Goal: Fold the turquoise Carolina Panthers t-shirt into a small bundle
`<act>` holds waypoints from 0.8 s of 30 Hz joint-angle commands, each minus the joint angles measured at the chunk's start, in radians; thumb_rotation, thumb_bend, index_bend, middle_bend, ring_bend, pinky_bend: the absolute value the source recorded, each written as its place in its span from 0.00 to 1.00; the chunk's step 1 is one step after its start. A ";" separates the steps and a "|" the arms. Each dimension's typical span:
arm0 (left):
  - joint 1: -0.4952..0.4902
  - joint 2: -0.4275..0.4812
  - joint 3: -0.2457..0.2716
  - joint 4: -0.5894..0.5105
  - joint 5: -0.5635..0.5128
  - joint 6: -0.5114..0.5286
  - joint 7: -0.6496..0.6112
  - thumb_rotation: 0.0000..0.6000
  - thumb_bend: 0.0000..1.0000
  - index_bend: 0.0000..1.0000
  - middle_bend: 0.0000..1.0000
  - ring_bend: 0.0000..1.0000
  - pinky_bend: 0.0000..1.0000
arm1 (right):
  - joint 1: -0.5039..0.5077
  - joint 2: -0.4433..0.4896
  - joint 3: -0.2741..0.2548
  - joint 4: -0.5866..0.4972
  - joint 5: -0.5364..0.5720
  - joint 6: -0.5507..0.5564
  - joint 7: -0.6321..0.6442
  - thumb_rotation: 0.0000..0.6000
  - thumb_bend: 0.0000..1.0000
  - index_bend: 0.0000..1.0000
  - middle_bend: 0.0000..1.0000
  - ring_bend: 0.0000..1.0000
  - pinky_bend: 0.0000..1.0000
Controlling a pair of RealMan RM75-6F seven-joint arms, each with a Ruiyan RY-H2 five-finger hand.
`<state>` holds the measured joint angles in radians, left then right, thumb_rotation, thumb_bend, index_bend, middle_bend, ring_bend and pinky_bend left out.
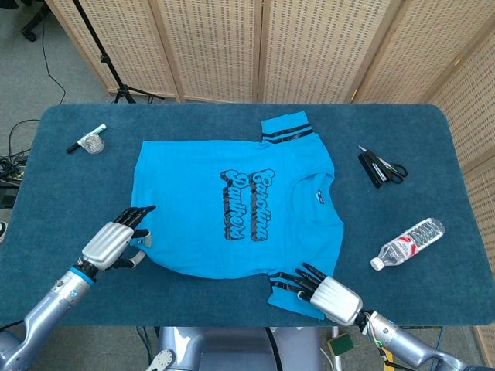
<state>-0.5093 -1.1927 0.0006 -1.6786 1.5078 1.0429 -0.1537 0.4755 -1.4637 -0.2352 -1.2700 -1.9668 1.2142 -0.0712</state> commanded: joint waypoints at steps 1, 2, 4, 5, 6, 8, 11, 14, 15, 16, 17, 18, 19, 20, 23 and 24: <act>-0.001 0.003 0.002 0.001 0.005 0.001 -0.006 1.00 0.44 0.80 0.00 0.00 0.00 | 0.003 -0.006 0.002 0.000 0.005 -0.006 -0.003 1.00 0.10 0.37 0.09 0.00 0.00; -0.001 0.003 0.002 0.001 0.006 0.002 -0.007 1.00 0.44 0.80 0.00 0.00 0.00 | 0.003 -0.008 0.002 0.002 0.006 -0.008 -0.004 1.00 0.11 0.37 0.09 0.00 0.00; -0.001 0.004 0.002 0.003 0.007 0.002 -0.009 1.00 0.44 0.80 0.00 0.00 0.00 | 0.004 -0.013 0.003 0.004 0.008 -0.008 -0.004 1.00 0.13 0.39 0.10 0.00 0.00; -0.001 0.004 0.002 0.003 0.008 0.002 -0.010 1.00 0.44 0.80 0.00 0.00 0.00 | 0.005 -0.016 0.004 0.005 0.008 -0.007 -0.004 1.00 0.15 0.41 0.10 0.00 0.00; -0.002 0.004 0.002 0.003 0.008 0.002 -0.010 1.00 0.44 0.80 0.00 0.00 0.00 | 0.005 -0.018 0.004 0.007 0.008 -0.006 -0.004 1.00 0.16 0.41 0.10 0.00 0.00; -0.002 0.005 0.002 0.001 0.009 0.004 -0.012 1.00 0.44 0.80 0.00 0.00 0.00 | 0.007 -0.022 0.005 0.006 0.007 -0.003 -0.004 1.00 0.19 0.42 0.11 0.00 0.00; -0.001 0.009 0.000 -0.002 0.010 0.009 -0.013 1.00 0.44 0.80 0.00 0.00 0.00 | 0.010 -0.026 0.009 0.003 0.006 0.001 -0.007 1.00 0.26 0.44 0.11 0.00 0.00; -0.001 0.011 0.000 -0.003 0.010 0.010 -0.015 1.00 0.44 0.80 0.00 0.00 0.00 | 0.014 -0.030 0.011 -0.001 0.008 -0.001 -0.013 1.00 0.30 0.44 0.11 0.00 0.00; -0.001 0.011 0.000 -0.003 0.010 0.010 -0.016 1.00 0.44 0.80 0.00 0.00 0.00 | 0.014 -0.031 0.012 -0.002 0.008 -0.002 -0.014 1.00 0.33 0.44 0.11 0.00 0.00; -0.001 0.011 0.000 -0.003 0.010 0.010 -0.017 1.00 0.44 0.80 0.00 0.00 0.00 | 0.016 -0.033 0.013 -0.003 0.009 -0.002 -0.015 1.00 0.36 0.44 0.11 0.00 0.00; -0.001 0.011 0.001 -0.003 0.010 0.010 -0.018 1.00 0.44 0.80 0.00 0.00 0.00 | 0.016 -0.034 0.014 -0.003 0.010 -0.002 -0.015 1.00 0.40 0.44 0.11 0.00 0.00; -0.001 0.011 0.001 -0.002 0.010 0.010 -0.019 1.00 0.44 0.80 0.00 0.00 0.00 | 0.017 -0.036 0.014 -0.004 0.011 -0.003 -0.016 1.00 0.43 0.44 0.11 0.00 0.00; -0.001 0.011 0.001 -0.002 0.010 0.010 -0.020 1.00 0.44 0.80 0.00 0.00 0.00 | 0.018 -0.037 0.015 -0.005 0.012 -0.005 -0.017 1.00 0.45 0.44 0.11 0.00 0.00; -0.002 0.011 0.001 -0.001 0.010 0.009 -0.020 1.00 0.44 0.80 0.00 0.00 0.00 | 0.019 -0.037 0.015 -0.006 0.013 -0.006 -0.019 1.00 0.47 0.44 0.12 0.00 0.00; -0.002 0.011 0.000 0.000 0.010 0.009 -0.023 1.00 0.44 0.80 0.00 0.00 0.00 | 0.022 -0.039 0.017 -0.011 0.016 -0.008 -0.023 1.00 0.52 0.45 0.12 0.00 0.00; -0.003 0.012 0.000 0.000 0.010 0.008 -0.024 1.00 0.44 0.80 0.00 0.00 0.00 | 0.022 -0.039 0.017 -0.012 0.017 -0.009 -0.024 1.00 0.53 0.45 0.12 0.00 0.00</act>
<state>-0.5118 -1.1812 0.0011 -1.6789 1.5174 1.0515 -0.1775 0.4975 -1.5028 -0.2179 -1.2818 -1.9502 1.2058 -0.0948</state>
